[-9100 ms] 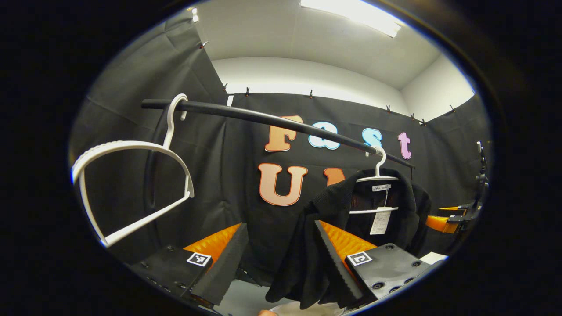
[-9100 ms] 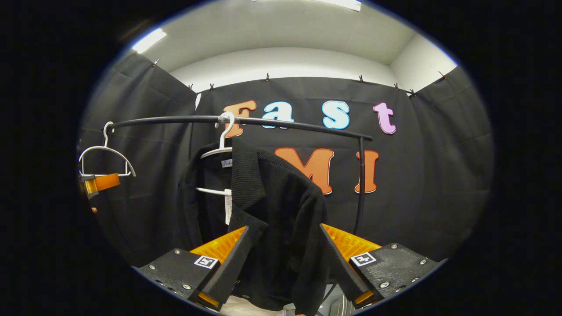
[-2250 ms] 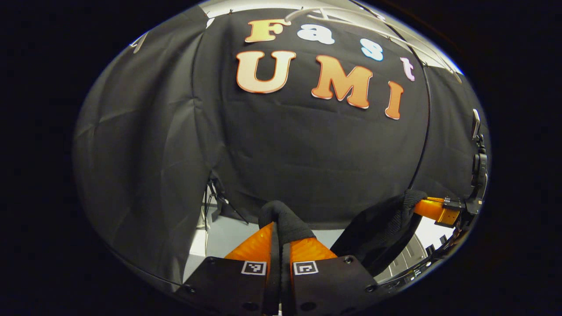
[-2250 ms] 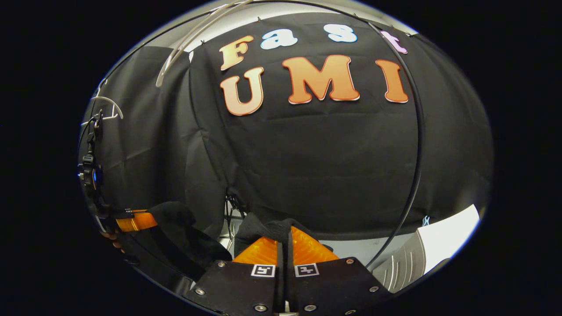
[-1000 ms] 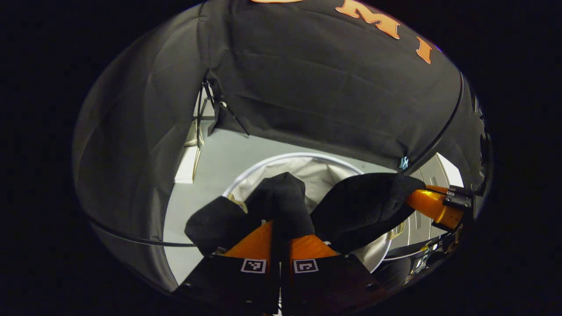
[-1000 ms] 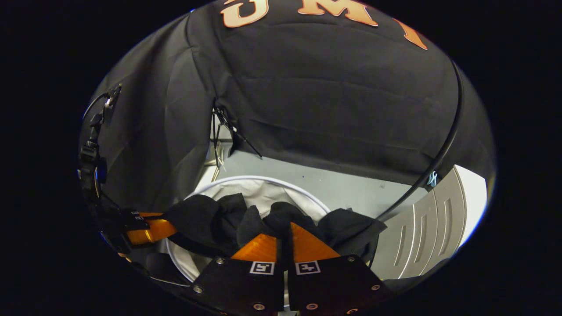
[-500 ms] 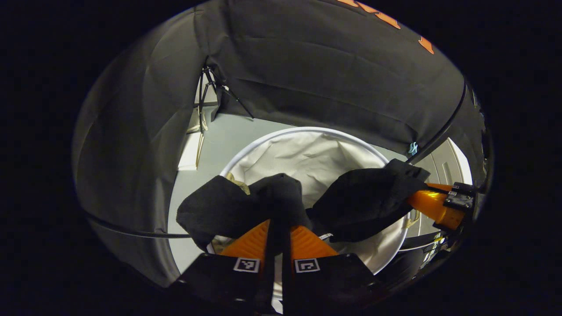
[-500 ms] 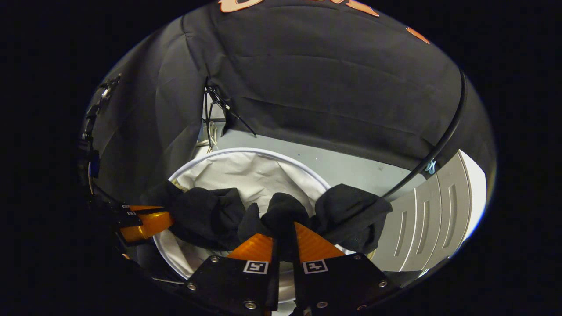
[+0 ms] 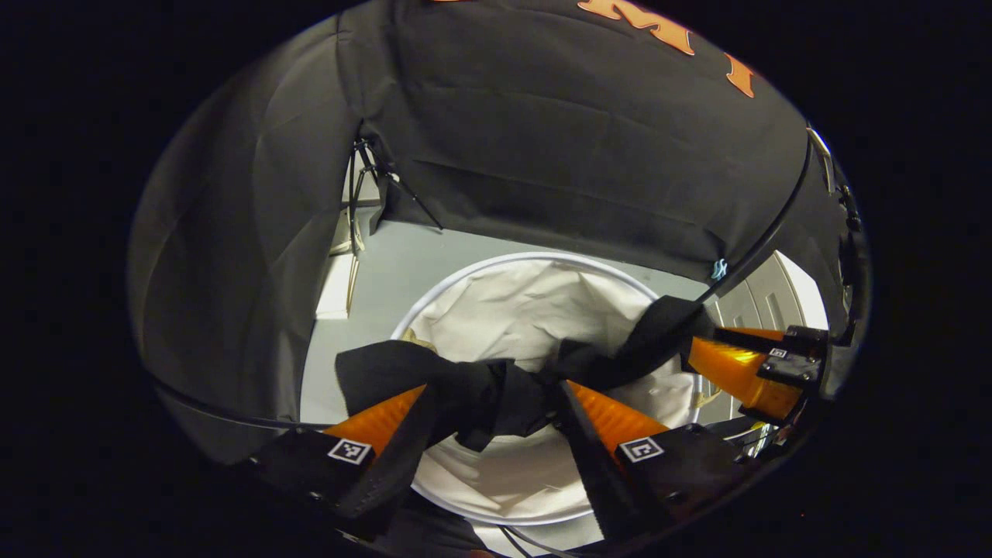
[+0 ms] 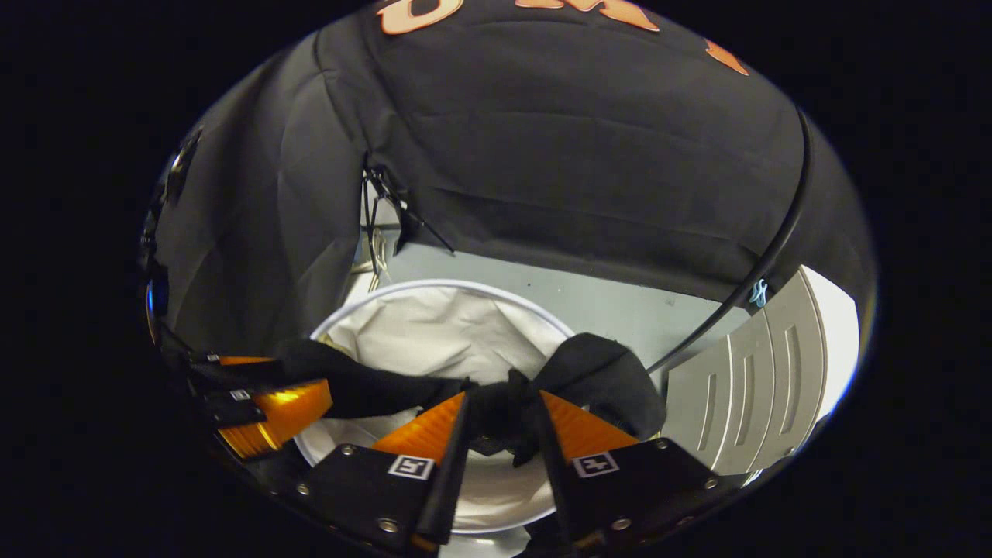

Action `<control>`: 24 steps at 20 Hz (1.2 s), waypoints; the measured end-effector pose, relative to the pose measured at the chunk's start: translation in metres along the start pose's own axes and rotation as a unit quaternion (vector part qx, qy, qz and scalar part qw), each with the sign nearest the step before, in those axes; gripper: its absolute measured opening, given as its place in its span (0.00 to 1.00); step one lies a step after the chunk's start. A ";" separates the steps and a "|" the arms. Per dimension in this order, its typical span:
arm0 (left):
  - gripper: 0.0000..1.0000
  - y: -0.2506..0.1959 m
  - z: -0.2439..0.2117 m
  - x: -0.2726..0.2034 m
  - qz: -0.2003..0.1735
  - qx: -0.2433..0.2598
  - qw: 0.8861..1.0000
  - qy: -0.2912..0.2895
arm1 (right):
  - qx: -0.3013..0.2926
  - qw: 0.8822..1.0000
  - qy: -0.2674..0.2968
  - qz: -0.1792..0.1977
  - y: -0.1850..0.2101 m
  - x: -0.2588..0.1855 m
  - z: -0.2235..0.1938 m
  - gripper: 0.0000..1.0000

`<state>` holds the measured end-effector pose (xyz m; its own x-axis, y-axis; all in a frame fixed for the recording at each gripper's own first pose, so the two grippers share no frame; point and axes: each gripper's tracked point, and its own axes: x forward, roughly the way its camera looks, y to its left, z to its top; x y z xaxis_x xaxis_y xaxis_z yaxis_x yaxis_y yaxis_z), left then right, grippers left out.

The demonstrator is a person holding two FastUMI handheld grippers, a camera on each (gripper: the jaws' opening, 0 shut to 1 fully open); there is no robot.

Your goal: Grasp the clothes on the hanger with both hands and then place them into the laundry hamper below.

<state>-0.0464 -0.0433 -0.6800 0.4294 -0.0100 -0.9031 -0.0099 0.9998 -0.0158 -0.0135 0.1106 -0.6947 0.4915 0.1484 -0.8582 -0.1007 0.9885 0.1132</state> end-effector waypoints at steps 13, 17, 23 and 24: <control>0.98 -0.022 0.116 -0.135 -0.012 0.011 0.986 -0.167 | 0.036 0.984 -0.173 0.021 -0.013 -0.150 0.131 0.93; 0.98 -0.018 0.164 -0.208 -0.009 0.012 0.970 -0.244 | 0.029 0.973 -0.230 0.018 -0.026 -0.211 0.175 0.93; 0.98 -0.009 0.227 -0.308 0.002 0.024 0.936 -0.351 | 0.020 0.948 -0.317 0.019 -0.033 -0.311 0.239 0.93; 1.00 -0.006 0.236 -0.326 0.007 0.024 0.930 -0.368 | 0.016 0.943 -0.332 0.015 -0.037 -0.329 0.249 0.93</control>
<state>0.0268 -0.0420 -0.2846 0.9310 -0.0014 -0.3651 0.0124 0.9995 0.0277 0.0436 0.0327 -0.2922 0.9230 0.1516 -0.3538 -0.1016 0.9825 0.1561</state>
